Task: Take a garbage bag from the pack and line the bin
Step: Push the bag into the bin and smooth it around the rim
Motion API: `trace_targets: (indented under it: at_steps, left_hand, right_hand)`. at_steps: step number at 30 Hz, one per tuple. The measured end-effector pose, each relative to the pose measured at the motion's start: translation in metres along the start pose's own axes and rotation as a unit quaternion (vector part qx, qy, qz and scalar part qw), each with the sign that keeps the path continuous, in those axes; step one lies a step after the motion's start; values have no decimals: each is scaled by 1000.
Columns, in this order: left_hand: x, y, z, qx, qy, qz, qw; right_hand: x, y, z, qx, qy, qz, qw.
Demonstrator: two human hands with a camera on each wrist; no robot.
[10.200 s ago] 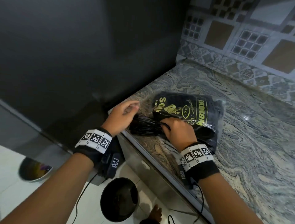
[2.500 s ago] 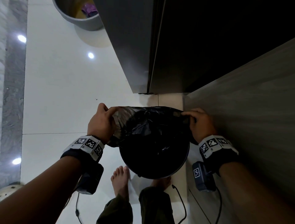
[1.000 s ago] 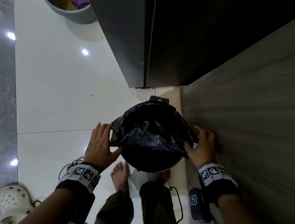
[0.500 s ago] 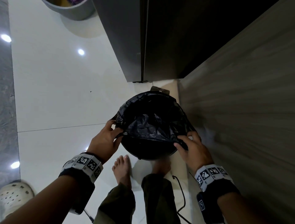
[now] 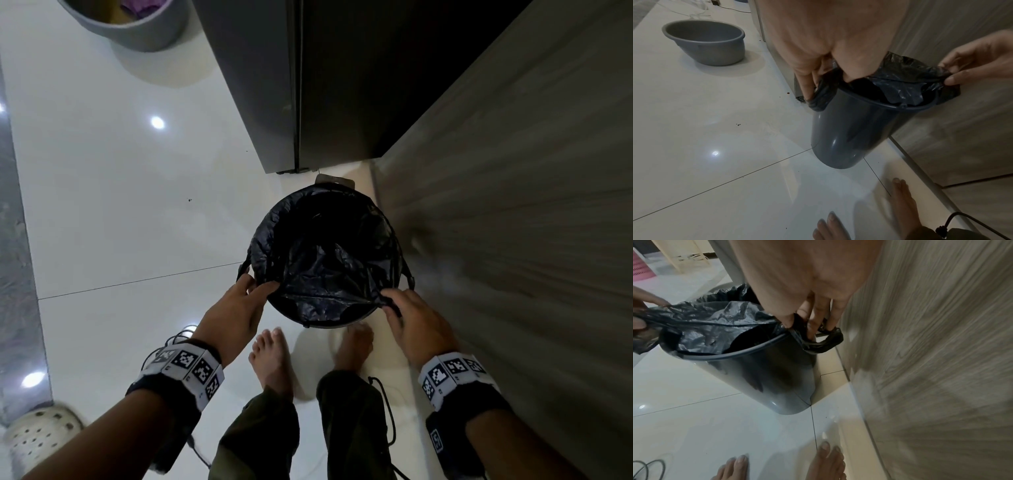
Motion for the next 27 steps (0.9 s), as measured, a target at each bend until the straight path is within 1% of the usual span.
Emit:
trace_targets:
  at_steps: [3, 5, 9, 13, 16, 19, 23, 27]
  left_hand:
    - [3, -1, 3, -30, 8, -9, 999]
    - [1, -1, 1, -42, 10, -33, 999]
    - [-5, 4, -5, -41, 36, -70, 996]
    - [-16, 10, -10, -9, 94, -89, 992]
    - [-27, 15, -17, 12, 109, -98, 989]
    - [-32, 18, -25, 44, 79, -86, 992]
    - [-37, 20, -39, 106, 45, -62, 991]
    - [-41, 12, -42, 128, 23, -31, 991]
  right_hand:
    - [-2, 2, 0, -23, -31, -11, 999]
    - [-6, 1, 3, -33, -50, -24, 998]
    - [-17, 3, 11, -46, -72, -46, 995]
    - [-32, 3, 18, -47, -76, -72, 993]
    - [-38, 4, 19, -47, -78, -83, 992]
    - [-42, 4, 25, -56, -64, -77, 993]
    - [-47, -6, 29, -61, -36, -68, 995]
    - [-52, -22, 33, -103, 21, -75, 992]
Point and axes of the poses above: each hand's wrist, its own y-axis away from the middle knuckle, its own x-axis out of the back of the hand, z = x × y, the point moved 10 cm from there along -y, towards the middle knuckle, and after that the axes turned 6 degrees about -x, right-handed, at the moved point
